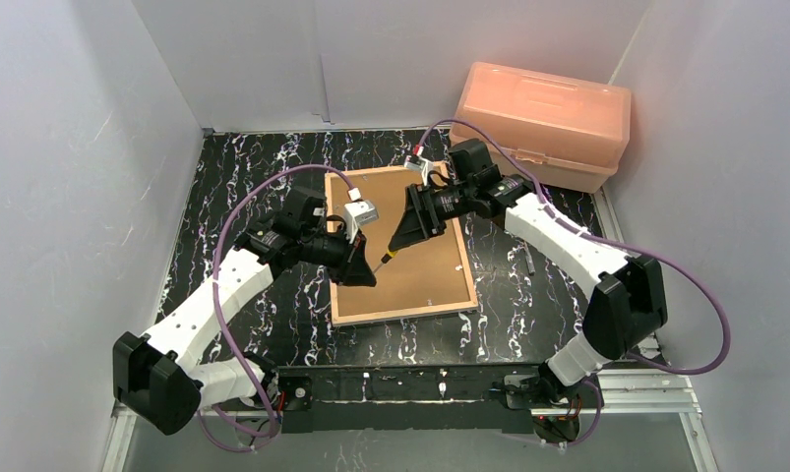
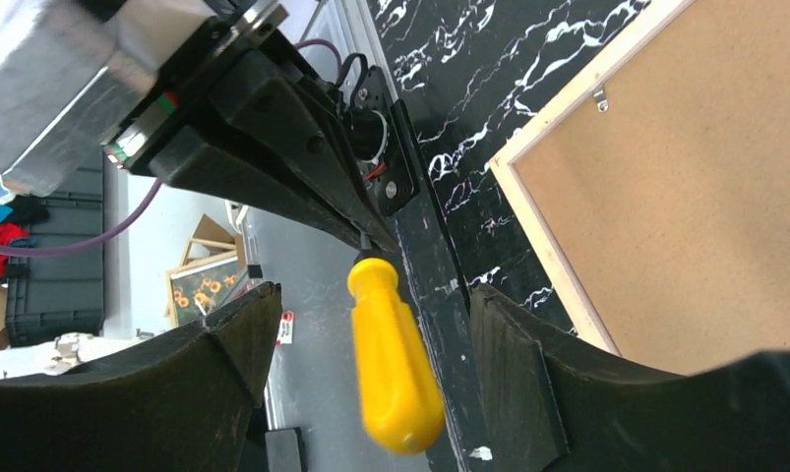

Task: Take the photo out of the frame
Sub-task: Pick up the screwdriver from the center of the board.

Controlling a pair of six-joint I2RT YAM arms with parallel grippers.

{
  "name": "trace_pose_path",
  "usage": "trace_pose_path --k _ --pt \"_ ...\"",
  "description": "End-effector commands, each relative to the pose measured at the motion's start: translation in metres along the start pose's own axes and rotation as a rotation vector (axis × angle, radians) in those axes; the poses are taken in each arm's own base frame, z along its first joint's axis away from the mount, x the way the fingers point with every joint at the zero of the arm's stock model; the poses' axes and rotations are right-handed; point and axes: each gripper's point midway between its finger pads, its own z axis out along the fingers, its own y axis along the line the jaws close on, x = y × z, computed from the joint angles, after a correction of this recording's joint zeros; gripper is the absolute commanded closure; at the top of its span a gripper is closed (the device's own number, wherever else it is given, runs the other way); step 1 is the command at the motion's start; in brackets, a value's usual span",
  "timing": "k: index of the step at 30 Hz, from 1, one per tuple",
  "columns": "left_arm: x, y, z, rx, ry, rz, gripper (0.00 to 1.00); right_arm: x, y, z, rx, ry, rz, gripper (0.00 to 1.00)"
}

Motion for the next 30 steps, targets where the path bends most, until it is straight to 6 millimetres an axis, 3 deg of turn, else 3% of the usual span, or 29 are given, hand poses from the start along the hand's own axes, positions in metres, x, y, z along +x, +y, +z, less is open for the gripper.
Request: trace_pose_path --k 1,13,21,24,25,26,27,30 --pt "-0.003 -0.017 -0.006 0.059 0.011 0.054 1.0 0.003 0.008 0.001 -0.016 0.045 -0.043 0.24" --pt "0.004 -0.021 -0.006 0.066 0.032 0.067 1.0 0.022 0.013 0.017 -0.062 0.133 -0.038 0.47" --pt "0.005 -0.02 -0.005 0.07 0.046 0.082 1.0 0.023 0.01 0.017 -0.053 0.138 -0.038 0.58" --pt "0.006 -0.02 -0.005 0.069 0.053 0.088 1.0 0.021 0.009 0.017 -0.046 0.138 -0.046 0.56" --pt "0.006 -0.02 -0.005 0.067 0.055 0.089 1.0 0.021 0.008 0.017 -0.041 0.139 -0.05 0.5" --pt "0.007 -0.02 -0.005 0.068 0.057 0.089 1.0 0.022 0.008 0.017 -0.038 0.143 -0.051 0.35" --pt "0.007 -0.02 -0.006 0.065 0.056 0.093 1.0 0.021 0.008 0.017 -0.035 0.145 -0.054 0.27" --pt "0.01 -0.019 -0.006 0.064 0.063 0.094 1.0 0.022 0.008 0.016 -0.037 0.151 -0.057 0.24"
